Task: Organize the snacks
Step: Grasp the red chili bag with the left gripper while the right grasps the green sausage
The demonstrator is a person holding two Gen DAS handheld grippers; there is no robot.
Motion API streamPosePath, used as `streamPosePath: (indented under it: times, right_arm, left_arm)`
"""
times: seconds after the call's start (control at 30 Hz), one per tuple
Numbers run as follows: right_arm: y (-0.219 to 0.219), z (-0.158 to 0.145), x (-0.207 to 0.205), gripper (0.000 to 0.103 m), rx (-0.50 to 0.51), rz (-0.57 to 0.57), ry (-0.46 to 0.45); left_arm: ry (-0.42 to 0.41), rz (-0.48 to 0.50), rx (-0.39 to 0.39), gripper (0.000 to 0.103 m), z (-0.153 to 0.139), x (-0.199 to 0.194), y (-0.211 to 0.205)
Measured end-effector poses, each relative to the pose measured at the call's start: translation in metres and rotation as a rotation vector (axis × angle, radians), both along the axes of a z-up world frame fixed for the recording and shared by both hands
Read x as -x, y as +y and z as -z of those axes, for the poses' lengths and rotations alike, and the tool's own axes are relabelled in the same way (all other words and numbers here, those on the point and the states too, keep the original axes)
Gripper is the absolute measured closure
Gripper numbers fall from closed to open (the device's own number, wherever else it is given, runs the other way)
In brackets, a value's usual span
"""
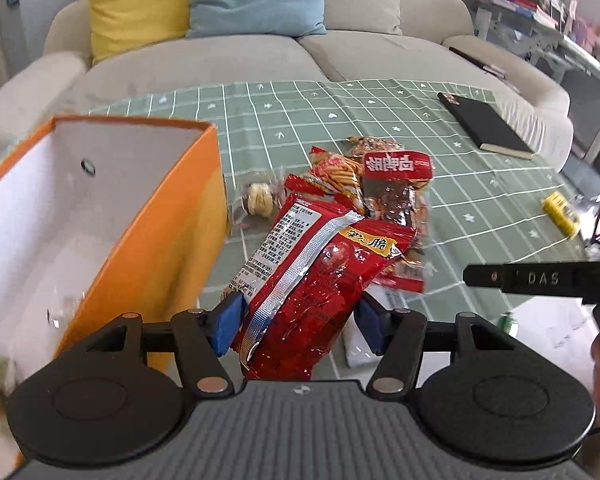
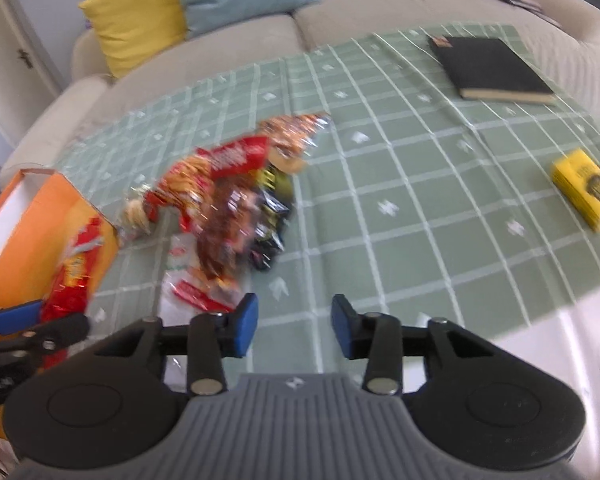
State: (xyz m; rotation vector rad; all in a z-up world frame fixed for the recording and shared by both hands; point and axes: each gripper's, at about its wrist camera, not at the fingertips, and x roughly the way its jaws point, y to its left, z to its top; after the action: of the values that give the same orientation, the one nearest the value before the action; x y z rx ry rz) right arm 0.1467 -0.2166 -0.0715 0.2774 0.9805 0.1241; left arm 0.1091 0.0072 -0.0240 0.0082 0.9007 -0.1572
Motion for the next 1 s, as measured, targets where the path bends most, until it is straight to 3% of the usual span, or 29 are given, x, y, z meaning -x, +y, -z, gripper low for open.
streamPosePath:
  times: [0.23, 0.6, 1.0]
  right_arm:
    - [-0.008, 0.001, 0.028, 0.054, 0.015, 0.057, 0.107]
    - [0.009, 0.015, 0.034, 0.055, 0.018, 0.023, 0.167]
    - [0.037, 0.018, 0.036, 0.073, 0.106, -0.095, 0.123]
  left_arm:
    - [0.063, -0.052, 0.077, 0.033, 0.001, 0.015, 0.01]
    - [0.098, -0.065, 0.086, 0.033, 0.01, 0.021, 0.01]
    - [0.123, -0.082, 0.085, 0.033, 0.013, 0.022, 0.015]
